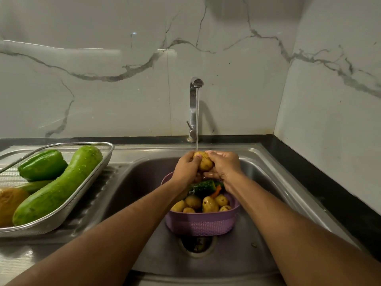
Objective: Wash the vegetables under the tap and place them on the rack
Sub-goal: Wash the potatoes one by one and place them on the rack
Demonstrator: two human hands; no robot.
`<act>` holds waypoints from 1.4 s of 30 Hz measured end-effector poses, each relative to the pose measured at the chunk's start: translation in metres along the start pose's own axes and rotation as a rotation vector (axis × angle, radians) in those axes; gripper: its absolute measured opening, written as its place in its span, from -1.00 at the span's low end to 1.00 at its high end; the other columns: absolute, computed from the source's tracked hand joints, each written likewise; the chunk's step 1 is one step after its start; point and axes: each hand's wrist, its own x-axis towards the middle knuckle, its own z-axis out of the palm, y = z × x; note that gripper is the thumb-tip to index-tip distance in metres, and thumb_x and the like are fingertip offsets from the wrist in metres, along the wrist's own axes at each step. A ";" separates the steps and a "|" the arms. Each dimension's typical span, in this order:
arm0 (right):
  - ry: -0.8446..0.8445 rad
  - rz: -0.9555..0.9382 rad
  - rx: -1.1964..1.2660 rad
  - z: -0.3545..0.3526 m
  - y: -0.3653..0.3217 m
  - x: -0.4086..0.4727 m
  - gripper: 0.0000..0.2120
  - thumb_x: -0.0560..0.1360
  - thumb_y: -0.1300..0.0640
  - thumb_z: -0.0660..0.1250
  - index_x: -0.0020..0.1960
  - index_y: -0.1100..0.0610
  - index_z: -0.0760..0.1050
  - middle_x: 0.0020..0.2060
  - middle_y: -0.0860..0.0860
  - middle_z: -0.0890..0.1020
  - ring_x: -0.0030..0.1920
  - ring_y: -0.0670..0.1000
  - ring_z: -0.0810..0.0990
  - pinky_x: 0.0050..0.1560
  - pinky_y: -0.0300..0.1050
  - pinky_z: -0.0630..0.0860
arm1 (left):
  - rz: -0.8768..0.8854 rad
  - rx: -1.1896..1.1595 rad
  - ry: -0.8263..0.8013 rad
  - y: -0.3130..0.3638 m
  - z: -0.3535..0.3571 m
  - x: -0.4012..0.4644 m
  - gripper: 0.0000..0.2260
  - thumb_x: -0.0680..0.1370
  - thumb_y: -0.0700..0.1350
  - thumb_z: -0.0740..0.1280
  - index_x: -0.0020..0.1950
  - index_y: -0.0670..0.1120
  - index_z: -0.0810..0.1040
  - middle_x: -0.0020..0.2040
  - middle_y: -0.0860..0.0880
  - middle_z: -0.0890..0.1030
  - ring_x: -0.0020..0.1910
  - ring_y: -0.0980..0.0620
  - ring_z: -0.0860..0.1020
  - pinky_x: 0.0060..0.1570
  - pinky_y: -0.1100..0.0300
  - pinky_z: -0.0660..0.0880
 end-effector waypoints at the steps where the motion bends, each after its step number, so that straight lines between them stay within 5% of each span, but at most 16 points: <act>1: -0.004 -0.023 -0.031 0.001 0.001 -0.001 -0.75 0.64 0.13 0.38 0.26 0.22 0.63 0.07 0.18 0.70 -0.04 0.15 0.74 -0.29 -0.08 0.70 | -0.004 -0.031 0.028 0.000 0.001 0.000 -0.80 0.73 -0.04 0.18 0.19 -0.01 0.58 0.05 -0.16 0.65 -0.18 0.01 0.63 -0.29 0.16 0.63; 6: 0.031 -0.083 -0.081 0.006 0.004 -0.003 -0.78 0.64 0.15 0.37 0.23 0.22 0.64 0.08 0.14 0.69 -0.05 0.10 0.72 -0.30 -0.13 0.69 | -0.065 -0.101 0.106 -0.001 0.001 0.002 -0.76 0.70 0.04 0.26 0.15 -0.06 0.65 -0.18 -0.09 0.64 -0.48 0.13 0.51 -0.49 0.27 0.44; 14: 0.014 -0.171 -0.206 0.010 0.009 -0.003 -0.81 0.63 0.15 0.39 0.18 0.21 0.66 0.05 0.13 0.70 -0.02 0.11 0.73 -0.20 0.01 0.73 | -0.167 -0.119 0.132 0.005 -0.004 -0.003 -0.70 0.59 0.16 0.40 0.05 -0.07 0.69 -0.25 -0.10 0.70 -0.45 0.04 0.56 -0.44 0.21 0.55; 20: 0.032 -0.149 -0.187 0.001 0.005 0.000 -0.84 0.63 0.14 0.40 0.13 0.19 0.68 -0.05 0.10 0.71 -0.13 0.08 0.74 -0.33 -0.12 0.68 | -0.214 -0.248 -0.112 0.015 -0.019 -0.007 -0.72 0.71 -0.07 0.26 0.32 -0.21 0.55 -0.02 -0.29 0.70 -0.22 -0.17 0.70 -0.22 0.05 0.71; 22: 0.047 -0.125 -0.174 -0.005 0.005 0.004 -0.85 0.63 0.12 0.40 0.10 0.17 0.70 -0.05 0.10 0.73 -0.09 0.08 0.74 -0.27 -0.06 0.71 | -0.247 -0.303 -0.219 0.017 -0.025 -0.011 -0.73 0.72 -0.17 0.20 0.37 -0.23 0.52 0.11 -0.32 0.69 -0.02 -0.23 0.72 -0.13 0.05 0.71; 25: 0.069 -0.095 -0.167 -0.011 0.007 0.008 -0.85 0.63 0.10 0.40 0.07 0.15 0.71 -0.07 0.09 0.74 -0.08 0.09 0.75 -0.14 0.09 0.73 | -0.266 -0.342 -0.311 0.021 -0.026 -0.016 -0.73 0.72 -0.25 0.16 0.39 -0.25 0.50 0.18 -0.33 0.66 0.04 -0.20 0.72 -0.13 0.13 0.69; 29: 0.107 -0.217 -0.282 -0.009 0.006 0.008 -0.85 0.63 0.09 0.39 0.05 0.12 0.71 -0.11 0.03 0.73 -0.06 0.08 0.74 -0.02 0.16 0.71 | -0.265 -0.336 -0.204 0.021 -0.019 -0.014 -0.74 0.69 -0.22 0.26 0.35 -0.24 0.54 0.12 -0.30 0.69 0.04 -0.23 0.72 -0.15 0.10 0.71; 34: 0.107 -0.410 -0.594 -0.002 0.007 0.002 -0.85 0.64 0.13 0.37 0.05 0.14 0.71 -0.18 -0.04 0.68 -0.17 -0.15 0.62 -0.24 -0.35 0.47 | -0.253 -0.259 -0.035 0.016 -0.013 -0.016 -0.74 0.63 -0.12 0.39 0.26 -0.22 0.60 -0.04 -0.26 0.73 -0.12 -0.21 0.74 -0.31 0.13 0.67; 38: 0.050 -0.470 -0.677 0.004 0.009 -0.002 -0.84 0.65 0.12 0.36 0.11 0.12 0.71 -0.10 -0.01 0.72 -0.09 -0.08 0.65 -0.07 -0.24 0.59 | -0.265 -0.235 0.034 0.011 -0.013 -0.015 -0.76 0.60 -0.02 0.43 0.19 -0.13 0.62 -0.05 -0.26 0.73 -0.24 -0.15 0.74 -0.42 0.19 0.62; 42: 0.037 -0.412 -0.571 0.008 0.009 0.001 -0.78 0.64 0.05 0.37 0.22 0.09 0.67 0.06 0.02 0.72 0.10 -0.01 0.68 0.09 -0.11 0.64 | -0.242 -0.237 0.064 0.007 -0.011 -0.009 -0.76 0.63 0.00 0.38 0.19 -0.13 0.62 0.04 -0.24 0.70 -0.16 -0.14 0.74 -0.34 0.15 0.65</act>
